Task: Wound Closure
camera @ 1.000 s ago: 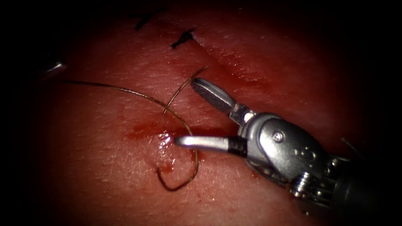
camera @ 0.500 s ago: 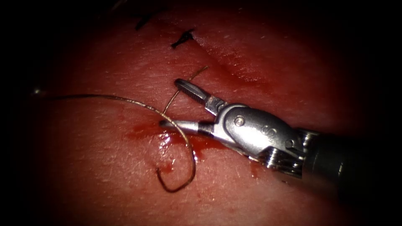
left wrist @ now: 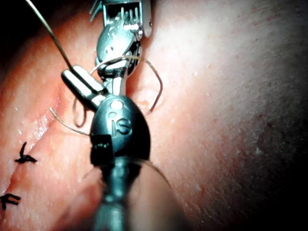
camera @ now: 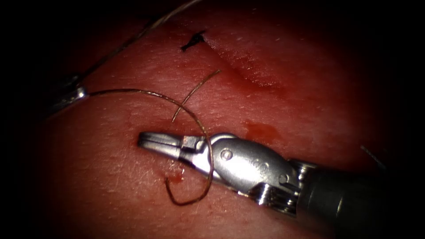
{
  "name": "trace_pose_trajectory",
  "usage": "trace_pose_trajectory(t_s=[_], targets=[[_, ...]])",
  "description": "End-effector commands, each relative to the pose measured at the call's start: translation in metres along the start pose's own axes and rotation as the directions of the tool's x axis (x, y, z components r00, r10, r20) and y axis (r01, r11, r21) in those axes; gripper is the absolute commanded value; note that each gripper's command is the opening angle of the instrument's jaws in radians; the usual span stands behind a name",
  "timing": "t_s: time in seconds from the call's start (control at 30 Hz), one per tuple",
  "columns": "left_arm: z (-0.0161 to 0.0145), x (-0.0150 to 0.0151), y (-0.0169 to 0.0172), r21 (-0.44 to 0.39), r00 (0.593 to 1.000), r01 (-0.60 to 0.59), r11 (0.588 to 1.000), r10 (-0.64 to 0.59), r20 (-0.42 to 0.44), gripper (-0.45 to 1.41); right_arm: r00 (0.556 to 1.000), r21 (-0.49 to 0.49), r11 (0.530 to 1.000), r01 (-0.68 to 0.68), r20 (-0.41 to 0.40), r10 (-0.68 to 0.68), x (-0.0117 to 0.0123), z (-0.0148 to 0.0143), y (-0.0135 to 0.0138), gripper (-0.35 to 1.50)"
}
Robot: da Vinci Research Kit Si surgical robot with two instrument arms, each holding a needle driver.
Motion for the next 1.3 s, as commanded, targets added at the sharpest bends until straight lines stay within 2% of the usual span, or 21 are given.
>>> trace_pose_trajectory(t_s=[0.03,0.13,0.57,0.63,0.9,1.13,1.2,1.23,1.3], targets=[[0.0005,0.0011,-0.0004,-0.001,1.0,-0.006,1.0,0.006,0.0,-0.45,1.0,-0.004,1.0,-0.001,-0.019,0.001,0.0002,0.0007,0.0003,-0.35],[0.0003,0.0023,-0.0013,0.001,1.0,-0.021,1.0,0.021,-0.001,-0.45,0.999,-0.011,1.0,-0.006,-0.033,0.006,0.0007,0.0007,0.0004,-0.35],[0.0007,0.0027,-0.0034,0.014,0.999,-0.034,0.999,0.034,-0.019,-0.45,0.998,-0.034,0.999,-0.005,-0.068,0.003,0.0017,0.0008,0.0009,-0.35],[0.0009,0.0033,-0.0044,0.029,0.999,-0.036,0.999,0.037,-0.028,-0.45,0.996,-0.063,0.998,-0.013,-0.093,0.007,0.0022,0.0006,0.0011,-0.35],[0.002,0.0047,-0.0085,0.099,0.998,-0.015,0.995,0.02,-0.053,-0.45,0.995,-0.115,0.993,-0.007,-0.1,-0.004,0.002,0.002,0.0007,-0.35],[0.003,0.0039,-0.0099,0.128,0.999,-0.001,0.992,0.006,-0.04,-0.45,0.996,-0.146,0.989,-0.003,-0.088,-0.01,0.0014,0.0033,0.0005,-0.33],[0.0033,0.0035,-0.0102,0.135,0.999,0.008,0.991,-0.003,-0.039,-0.45,0.998,-0.169,0.986,0.001,-0.064,-0.012,0.001,0.0038,0.0006,0.05],[0.0037,0.003,-0.0107,0.149,0.999,0.012,0.989,-0.006,-0.039,-0.45,0.999,-0.168,0.986,0.009,-0.044,-0.017,0.0004,0.0044,0.0007,0.39],[0.0039,0.0024,-0.0109,0.158,0.999,0.017,0.987,-0.011,-0.039,-0.45,0.999,-0.16,0.987,0.016,-0.025,-0.02,-0.0001,0.0047,0.0005,0.53]])
